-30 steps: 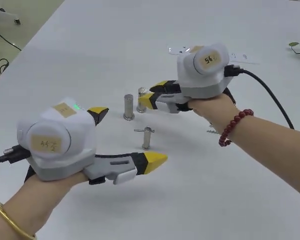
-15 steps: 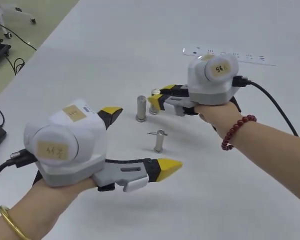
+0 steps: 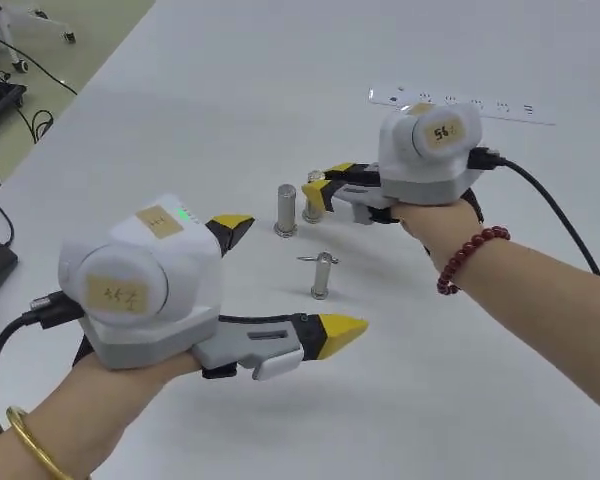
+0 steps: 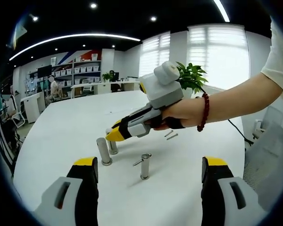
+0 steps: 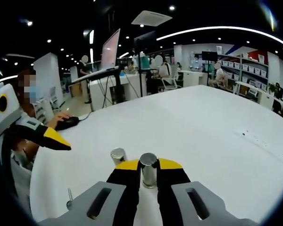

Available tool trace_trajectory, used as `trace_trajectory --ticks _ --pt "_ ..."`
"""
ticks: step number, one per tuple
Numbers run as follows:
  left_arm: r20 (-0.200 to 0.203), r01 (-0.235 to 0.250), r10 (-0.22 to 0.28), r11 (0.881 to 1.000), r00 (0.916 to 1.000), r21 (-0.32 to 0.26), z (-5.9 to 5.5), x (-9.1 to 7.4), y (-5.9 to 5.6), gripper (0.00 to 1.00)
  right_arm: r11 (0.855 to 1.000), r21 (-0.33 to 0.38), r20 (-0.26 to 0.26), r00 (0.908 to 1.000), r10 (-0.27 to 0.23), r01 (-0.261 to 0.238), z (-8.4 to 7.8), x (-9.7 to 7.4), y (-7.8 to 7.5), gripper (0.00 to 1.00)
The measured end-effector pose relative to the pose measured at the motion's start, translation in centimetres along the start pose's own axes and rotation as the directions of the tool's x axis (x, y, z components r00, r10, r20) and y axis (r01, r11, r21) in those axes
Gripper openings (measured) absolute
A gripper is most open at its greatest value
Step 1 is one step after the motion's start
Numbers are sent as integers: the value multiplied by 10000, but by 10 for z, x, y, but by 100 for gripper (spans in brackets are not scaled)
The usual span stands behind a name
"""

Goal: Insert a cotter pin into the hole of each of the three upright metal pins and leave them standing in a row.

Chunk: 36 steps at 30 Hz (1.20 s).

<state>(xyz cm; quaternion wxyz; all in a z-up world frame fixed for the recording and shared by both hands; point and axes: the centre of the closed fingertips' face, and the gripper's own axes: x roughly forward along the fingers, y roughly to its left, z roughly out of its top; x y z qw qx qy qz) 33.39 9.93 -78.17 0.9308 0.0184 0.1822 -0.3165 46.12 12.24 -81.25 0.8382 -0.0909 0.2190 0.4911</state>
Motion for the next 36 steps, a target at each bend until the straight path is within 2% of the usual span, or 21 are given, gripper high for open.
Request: trace_trajectory --ticks 7,13,16,18,22,23,25,31,36 --pt "-65 -179 179 9998 9998 22 0 -2 1 90 9972 -330 -5 9978 -668 668 4 -18 -11 12" --pt "-58 -187 187 9998 9998 94 4 -2 -2 88 9830 -271 -127 9833 -1817 1813 0 -46 -21 12" --pt "-120 -126 129 9997 9998 191 5 -2 -4 87 9714 -288 -217 9715 -2362 2355 -8 -58 -24 12" --pt "-115 -105 107 9997 9999 212 6 -2 -6 86 9594 -459 -334 9595 -2798 2782 -13 -69 -23 12" --pt "-35 -43 44 9999 10000 155 9 -2 -11 86 9313 400 -371 9319 -3607 3621 -22 -91 -26 12" --pt "-11 -39 39 9999 10000 156 10 -2 -12 86 9290 465 -404 9300 -3654 3671 -24 -94 -25 12" --pt "20 -1 1 9998 10000 196 10 -3 -15 85 9143 704 -477 9169 -3964 3989 -29 -103 -25 12" --pt "-116 118 -115 9996 9999 268 8 -4 -21 85 8902 959 -639 8953 -4409 4453 -40 -119 -23 13" --pt "-51 229 -227 9994 9997 267 10 -6 -28 85 8741 1240 -690 8828 -4646 4697 -47 -125 -17 13"
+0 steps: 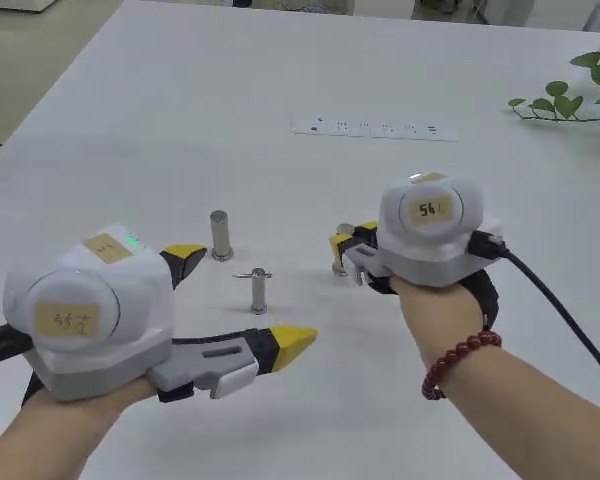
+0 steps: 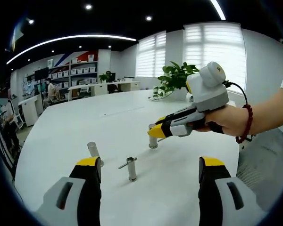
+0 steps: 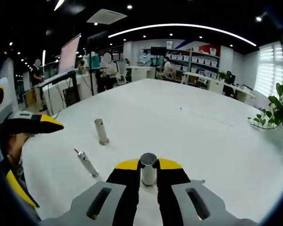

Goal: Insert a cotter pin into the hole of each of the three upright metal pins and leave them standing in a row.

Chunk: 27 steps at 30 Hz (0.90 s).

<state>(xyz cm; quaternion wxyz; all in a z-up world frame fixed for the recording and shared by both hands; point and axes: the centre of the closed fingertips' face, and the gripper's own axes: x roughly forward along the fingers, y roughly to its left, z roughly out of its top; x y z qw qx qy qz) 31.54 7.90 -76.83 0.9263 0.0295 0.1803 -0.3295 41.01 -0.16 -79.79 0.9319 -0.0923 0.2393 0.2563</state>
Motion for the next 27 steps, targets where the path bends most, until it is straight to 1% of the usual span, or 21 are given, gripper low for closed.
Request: trace_trajectory --ticks 4,7,11,15,18,21,24,27 --pt "-71 63 -63 10000 10000 74 0 -1 -3 85 9987 90 -123 9987 -500 501 -7 -6 1 13" --pt "-54 97 -96 9998 9999 150 1 -2 -5 85 9952 340 -226 9956 -908 916 -12 -10 1 13" --pt "-31 185 -184 9997 9998 171 2 -2 -7 85 9893 927 -333 9934 -1099 1126 -18 -13 4 13" --pt "33 278 -279 9996 9996 96 3 -2 -11 84 9859 1045 -413 9911 -1269 1306 -24 -16 9 13" --pt "57 280 -281 9996 9996 102 3 -3 -11 84 9814 1114 -448 9874 -1519 1561 -28 -20 10 13" --pt "54 316 -316 9995 9995 59 2 -2 -12 83 9770 1351 -491 9860 -1596 1648 -30 -22 11 13" --pt "31 344 -344 9994 9994 89 1 -2 -13 83 9776 1296 -514 9857 -1605 1659 -34 -23 14 13" --pt "188 347 -346 9994 9992 -27 4 -2 -13 81 9760 1187 -459 9829 -1781 1824 -36 -26 16 13"
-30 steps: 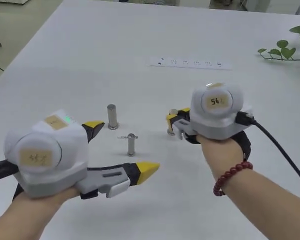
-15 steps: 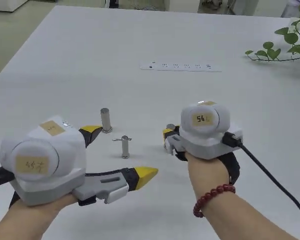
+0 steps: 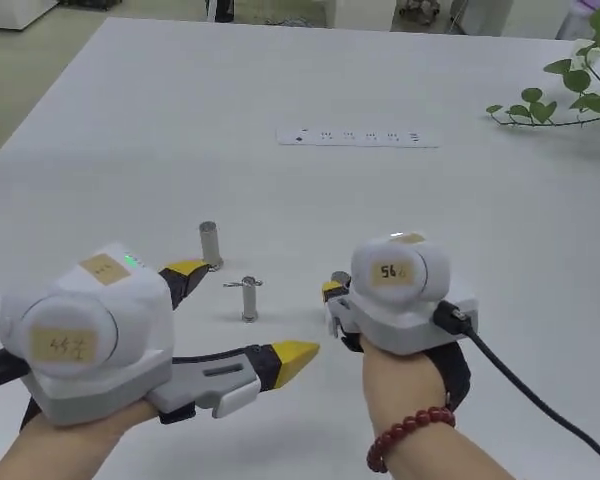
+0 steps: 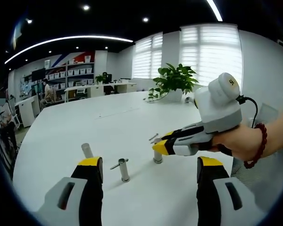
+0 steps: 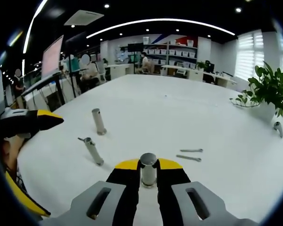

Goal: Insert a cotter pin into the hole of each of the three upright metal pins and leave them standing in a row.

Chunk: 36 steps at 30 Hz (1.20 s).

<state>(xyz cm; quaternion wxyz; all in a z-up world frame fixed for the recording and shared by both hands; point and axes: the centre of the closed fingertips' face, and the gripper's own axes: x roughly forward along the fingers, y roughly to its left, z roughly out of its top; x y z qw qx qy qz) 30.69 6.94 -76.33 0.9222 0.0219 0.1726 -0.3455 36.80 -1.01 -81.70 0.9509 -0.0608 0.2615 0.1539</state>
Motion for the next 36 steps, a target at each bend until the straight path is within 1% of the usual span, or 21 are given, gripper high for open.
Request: trace_trajectory --ticks 2,9,13,17,19,20,22,23,25,30,33,35,36 --pt "60 3 -3 10000 10000 -16 1 0 0 81 10000 70 47 10000 -71 71 -1 -1 0 13" --pt "50 56 -56 10000 10000 78 1 1 -1 80 9992 330 74 9997 -244 241 -4 -6 -1 13" --pt "-11 47 -47 9999 10000 133 -1 2 -2 80 9980 579 94 9996 -267 261 -5 -8 0 14" --pt "-29 38 -38 9997 10000 244 1 3 0 81 9977 643 45 9998 -213 210 -5 -8 1 15" --pt "31 26 -27 9996 10000 279 3 2 0 82 9984 536 -3 9998 -189 189 -7 -8 1 15" --pt "34 25 -26 9996 10000 287 4 2 0 81 9996 260 -139 9999 -101 104 -12 -7 2 16" --pt "61 6 -8 9995 10000 306 5 1 0 81 9995 275 -68 9999 -153 155 -15 -7 0 18" --pt "64 -6 4 9995 10000 308 5 1 0 81 9993 366 -119 9999 -67 71 -16 -8 0 20" --pt "76 -24 22 9995 10000 301 5 0 0 81 9991 425 52 10000 28 -31 -14 -10 -2 21" --pt "5 -30 29 9994 10000 349 3 1 -2 82 9966 589 110 9983 572 -577 -13 -12 0 26" --pt "44 -33 31 9994 10000 333 4 1 -3 82 9948 519 216 9960 864 -874 -11 -16 2 27" --pt "215 -36 30 9996 9998 265 7 2 -3 82 9934 370 161 9940 1080 -1085 -11 -17 3 29" --pt "226 -45 40 9997 9997 258 7 2 -3 82 9932 245 123 9934 1138 -1140 -11 -18 3 29"
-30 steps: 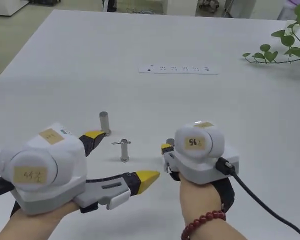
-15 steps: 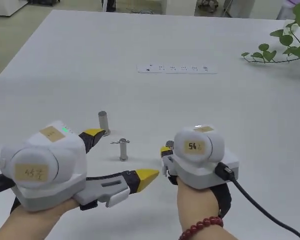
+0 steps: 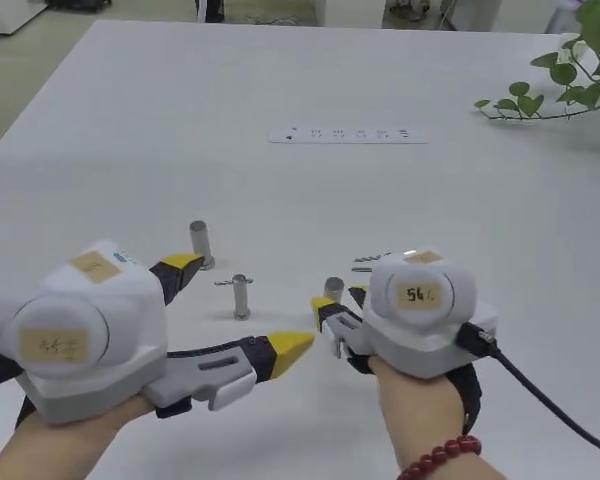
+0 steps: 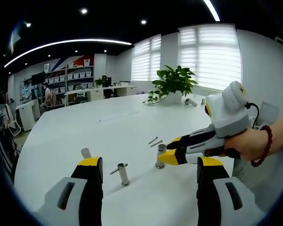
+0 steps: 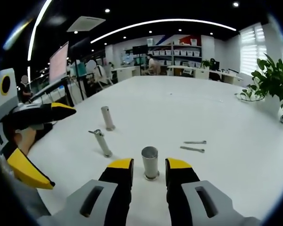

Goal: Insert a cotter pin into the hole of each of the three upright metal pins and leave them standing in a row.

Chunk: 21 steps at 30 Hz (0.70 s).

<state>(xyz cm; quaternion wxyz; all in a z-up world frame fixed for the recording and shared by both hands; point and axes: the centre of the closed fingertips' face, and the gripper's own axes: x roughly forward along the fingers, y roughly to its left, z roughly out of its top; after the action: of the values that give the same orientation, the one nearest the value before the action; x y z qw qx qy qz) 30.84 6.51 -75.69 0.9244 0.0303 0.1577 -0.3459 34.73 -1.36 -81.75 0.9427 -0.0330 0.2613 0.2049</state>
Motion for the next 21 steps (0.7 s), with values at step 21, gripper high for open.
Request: trace_trajectory --ticks 21 --pt "7 -408 408 9986 9992 334 2 -6 8 80 9638 -1491 -392 9752 2176 -2211 5 -25 -16 31"
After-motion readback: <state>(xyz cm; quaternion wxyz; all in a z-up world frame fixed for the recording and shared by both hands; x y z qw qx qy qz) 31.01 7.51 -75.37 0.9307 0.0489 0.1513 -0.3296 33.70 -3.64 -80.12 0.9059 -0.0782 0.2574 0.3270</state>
